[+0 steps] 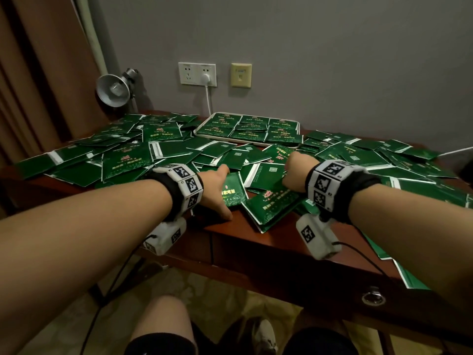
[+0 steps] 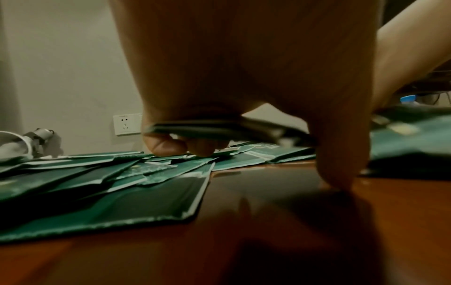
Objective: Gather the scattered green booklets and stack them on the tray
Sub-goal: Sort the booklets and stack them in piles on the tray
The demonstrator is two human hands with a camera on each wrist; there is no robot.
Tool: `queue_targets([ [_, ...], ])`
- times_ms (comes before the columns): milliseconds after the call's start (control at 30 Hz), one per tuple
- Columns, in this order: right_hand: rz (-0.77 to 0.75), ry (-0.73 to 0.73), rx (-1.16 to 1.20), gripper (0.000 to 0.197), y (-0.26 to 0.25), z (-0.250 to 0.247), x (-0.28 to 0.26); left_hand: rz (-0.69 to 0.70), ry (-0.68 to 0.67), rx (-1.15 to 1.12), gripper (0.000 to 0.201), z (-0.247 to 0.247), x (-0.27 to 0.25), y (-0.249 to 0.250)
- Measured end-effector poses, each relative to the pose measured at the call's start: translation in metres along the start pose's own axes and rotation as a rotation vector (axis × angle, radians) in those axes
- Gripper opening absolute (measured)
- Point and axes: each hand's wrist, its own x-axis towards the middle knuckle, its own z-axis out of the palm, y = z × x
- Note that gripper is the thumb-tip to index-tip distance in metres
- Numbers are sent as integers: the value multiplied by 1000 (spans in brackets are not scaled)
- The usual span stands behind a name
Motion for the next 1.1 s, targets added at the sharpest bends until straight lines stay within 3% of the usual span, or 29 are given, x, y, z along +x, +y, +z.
queue_targets([
  [67, -66, -51, -119, 52, 2, 2, -7, -5, 12, 29, 97, -4, 1, -1],
  [133, -247, -58, -237, 73, 2, 1, -18, 3, 45, 70, 85, -7, 2, -2],
  [233, -501, -169, -375, 73, -2, 2, -29, 24, 69, 94, 80, -11, 3, -1],
  [333, -528, -289, -430, 71, -8, 8, -29, 43, 70, 108, 82, -14, 6, -1],
  [700, -566, -218, -366, 61, 1, 18, -29, 52, 124, 88, 90, -27, 21, 1],
  [867, -557, -225, -441, 88, 3, 20, -31, 36, 175, 39, 96, -38, 30, 1],
  [1100, -555, -145, -245, 57, 15, -20, 7, 71, 163, -6, 97, -71, 59, -1],
])
